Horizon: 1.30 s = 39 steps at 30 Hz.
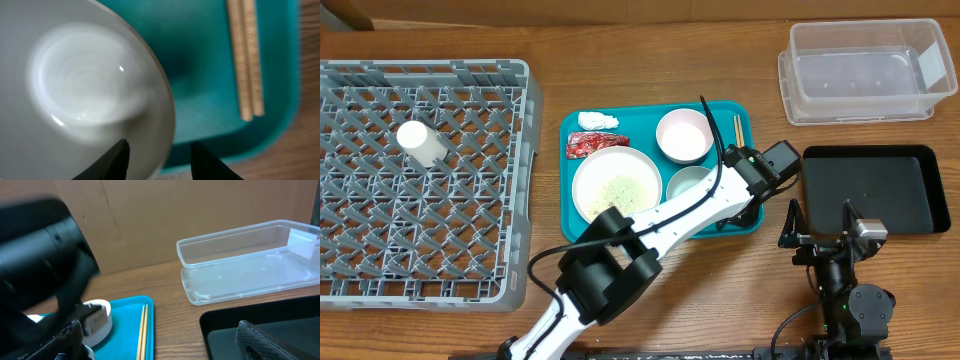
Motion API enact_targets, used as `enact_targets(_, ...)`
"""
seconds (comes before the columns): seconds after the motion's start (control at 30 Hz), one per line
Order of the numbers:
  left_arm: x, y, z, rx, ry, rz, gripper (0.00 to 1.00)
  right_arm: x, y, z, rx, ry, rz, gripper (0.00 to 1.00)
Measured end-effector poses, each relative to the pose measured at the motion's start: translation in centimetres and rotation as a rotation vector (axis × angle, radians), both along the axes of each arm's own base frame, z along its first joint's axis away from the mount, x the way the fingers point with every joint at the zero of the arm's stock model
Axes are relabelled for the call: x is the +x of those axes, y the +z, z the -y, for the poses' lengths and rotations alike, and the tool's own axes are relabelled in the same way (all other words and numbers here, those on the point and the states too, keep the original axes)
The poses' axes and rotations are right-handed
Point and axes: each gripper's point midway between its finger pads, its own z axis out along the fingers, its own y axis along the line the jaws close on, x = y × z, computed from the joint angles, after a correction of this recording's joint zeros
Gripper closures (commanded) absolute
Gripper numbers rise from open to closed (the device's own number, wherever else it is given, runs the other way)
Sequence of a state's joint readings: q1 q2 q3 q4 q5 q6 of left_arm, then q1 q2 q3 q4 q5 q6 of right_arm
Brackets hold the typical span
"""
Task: Sort waste into correct bins and load items into the dishwasher
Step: 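Reach the left gripper to the small white bowl and grasp its rim, then lift the white bowl and carry it over the dish rack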
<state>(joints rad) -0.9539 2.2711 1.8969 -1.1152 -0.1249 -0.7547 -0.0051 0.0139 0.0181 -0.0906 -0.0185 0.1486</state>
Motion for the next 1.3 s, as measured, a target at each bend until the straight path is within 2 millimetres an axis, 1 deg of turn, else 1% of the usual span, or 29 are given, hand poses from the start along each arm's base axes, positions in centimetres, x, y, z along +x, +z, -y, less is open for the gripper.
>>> enact_targets(0.07,0.0,-0.8,-0.2,0.019,0.006,-0.005,0.61,0.0,0.0,0.0,0.000,0.000,0.001,0.00)
enact_targets(0.13,0.0,-1.1,-0.3,0.025,0.011,-0.005,0.65,0.0,0.0,0.0,0.000,0.001,0.000,0.00)
enact_targets(0.23,0.2,-1.1,-0.3,0.026,0.023,0.001,0.80,0.0,0.0,0.0,0.000,0.000,0.001,0.00)
enact_targets(0.27,0.2,-1.1,-0.4,0.027,0.027,0.002,0.83,0.0,0.0,0.0,0.000,0.000,0.000,0.00)
enact_targets(0.33,0.2,-1.1,-0.4,0.028,0.029,0.003,0.92,0.0,0.0,0.0,0.000,0.000,0.000,0.00)
enact_targets(0.37,0.2,-1.0,-0.4,0.029,0.031,0.004,0.96,0.0,0.0,0.0,0.000,0.000,0.000,0.00)
enact_targets(0.5,0.2,-0.8,-1.3,0.062,0.032,0.000,0.96,0.0,0.0,0.0,0.000,0.001,0.001,0.00)
enact_targets(0.6,0.0,0.2,-2.2,0.094,0.041,-0.025,0.96,0.0,0.0,0.0,0.000,0.000,0.000,0.00)
enact_targets(0.67,0.2,1.9,-2.8,0.107,0.053,-0.038,0.96,0.0,0.0,0.0,0.000,0.001,0.001,0.00)
enact_targets(0.73,1.0,4.0,-3.0,0.096,0.071,-0.032,0.96,0.0,0.0,0.0,0.000,0.000,0.001,0.00)
enact_targets(0.87,3.6,9.3,-3.6,0.024,0.123,0.020,0.96,0.0,0.0,0.0,0.000,0.000,0.000,0.00)
enact_targets(0.9,4.1,10.6,-3.9,0.008,0.138,0.033,0.96,0.0,0.0,0.0,0.000,0.000,0.000,0.00)
enact_targets(0.93,4.8,12.4,-4.5,-0.017,0.157,0.052,0.96,0.0,0.0,0.0,0.000,0.000,0.000,0.00)
enact_targets(0.97,5.0,13.2,-4.8,-0.026,0.166,0.059,0.96,0.0,0.0,0.0,0.000,0.001,0.001,0.00)
enact_targets(1.07,5.7,16.8,-7.2,-0.059,0.202,0.082,0.96,0.0,0.0,0.0,0.000,0.000,0.000,0.00)
enact_targets(1.17,6.6,20.4,-9.3,-0.137,0.201,0.126,0.96,0.0,0.0,0.0,0.000,0.001,0.000,0.00)
enact_targets(1.23,7.3,22.7,-11.5,-0.182,0.201,0.152,0.96,0.0,0.0,0.0,0.000,0.001,0.000,0.00)
enact_targets(1.3,8.0,24.7,-14.1,-0.227,0.218,0.177,0.96,0.0,0.0,0.0,0.000,0.000,0.001,0.00)
